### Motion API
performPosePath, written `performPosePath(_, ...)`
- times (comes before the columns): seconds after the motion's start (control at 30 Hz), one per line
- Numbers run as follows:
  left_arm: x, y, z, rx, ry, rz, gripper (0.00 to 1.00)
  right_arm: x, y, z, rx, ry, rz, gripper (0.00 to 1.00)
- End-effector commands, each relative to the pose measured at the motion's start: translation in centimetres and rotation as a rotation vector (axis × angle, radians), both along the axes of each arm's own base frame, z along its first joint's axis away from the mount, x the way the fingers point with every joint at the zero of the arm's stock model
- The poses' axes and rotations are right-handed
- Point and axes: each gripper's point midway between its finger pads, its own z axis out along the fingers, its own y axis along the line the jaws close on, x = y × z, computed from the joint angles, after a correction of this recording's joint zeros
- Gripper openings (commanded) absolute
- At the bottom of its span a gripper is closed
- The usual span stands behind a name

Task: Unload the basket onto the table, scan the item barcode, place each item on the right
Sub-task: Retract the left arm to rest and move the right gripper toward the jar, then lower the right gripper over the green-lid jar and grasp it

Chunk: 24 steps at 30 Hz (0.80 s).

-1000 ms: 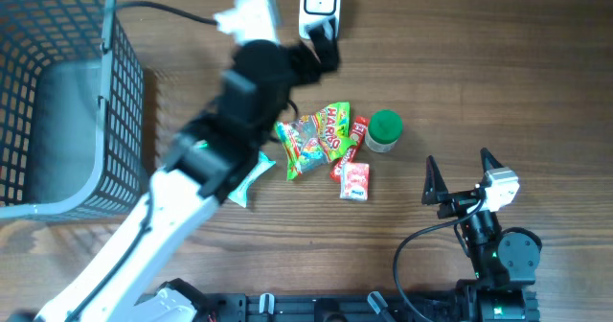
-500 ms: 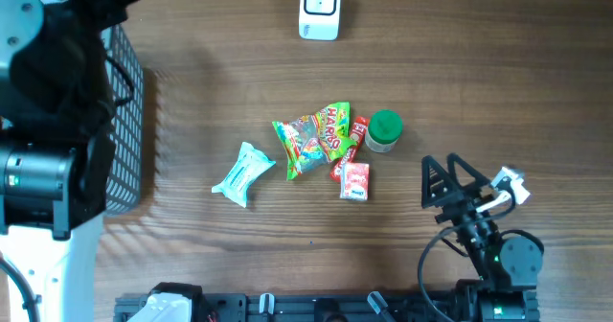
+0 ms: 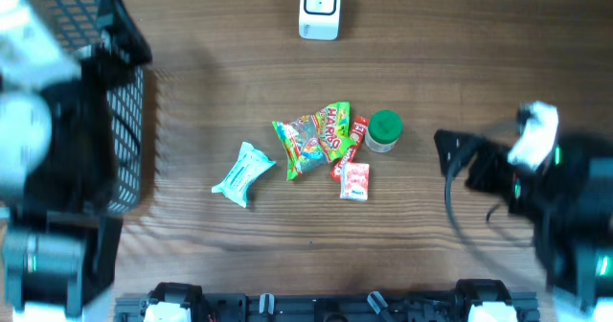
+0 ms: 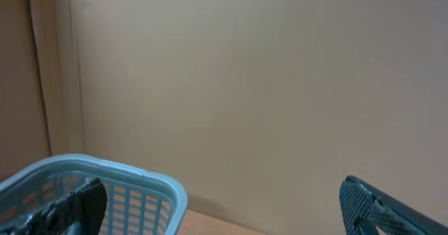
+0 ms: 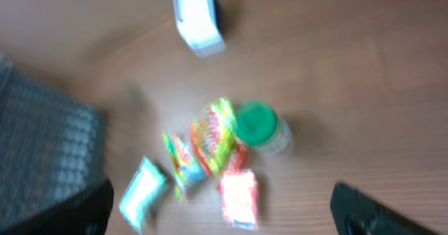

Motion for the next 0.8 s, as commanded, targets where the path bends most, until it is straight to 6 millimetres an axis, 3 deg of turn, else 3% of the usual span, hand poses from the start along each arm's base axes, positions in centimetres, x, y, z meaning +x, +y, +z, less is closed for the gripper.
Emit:
performPosePath(0.0,-4.6,-0.1,0.8,0.004,-0.138,-0.039,1.00,2.6,-0.6,-0.7,-0.102,0.184,0.043,1.00)
performPosePath(0.13,-8.9,-1.1,1.4,0.012,-0.254,-0.124,1.00,5.5,1.5,-2.5,-0.179,0.337,0.123,0.99)
performPosePath(0.23,-10.3,-0.7,1.8,0.009,-0.276,-0.112,1.00,8.8,4.2,-3.9,-0.202,0.309,0.185,1.00)
performPosePath(0.33,-11.8,0.1,1.4,0.000,-0.274,-0.076,1.00,10.5,7.7,-4.8,-0.131,0.261,0.383,1.00)
performPosePath(0.47,-15.1,0.6,1.8,-0.006,-0.335,-0.075,1.00,11.6,6.3,-8.8,-0.267,0.361,0.335,1.00)
performPosePath(0.57,-17.0,0.8,1.9,-0.010,-0.380,-0.071,1.00,11.0,5.4,-13.7,-0.392,0.542,0.286,1.00)
performPosePath(0.77,-16.9,0.8,1.4,-0.011,-0.391,-0.071,1.00,11.1,7.5,-19.3,-0.469,0.651,0.360,1.00)
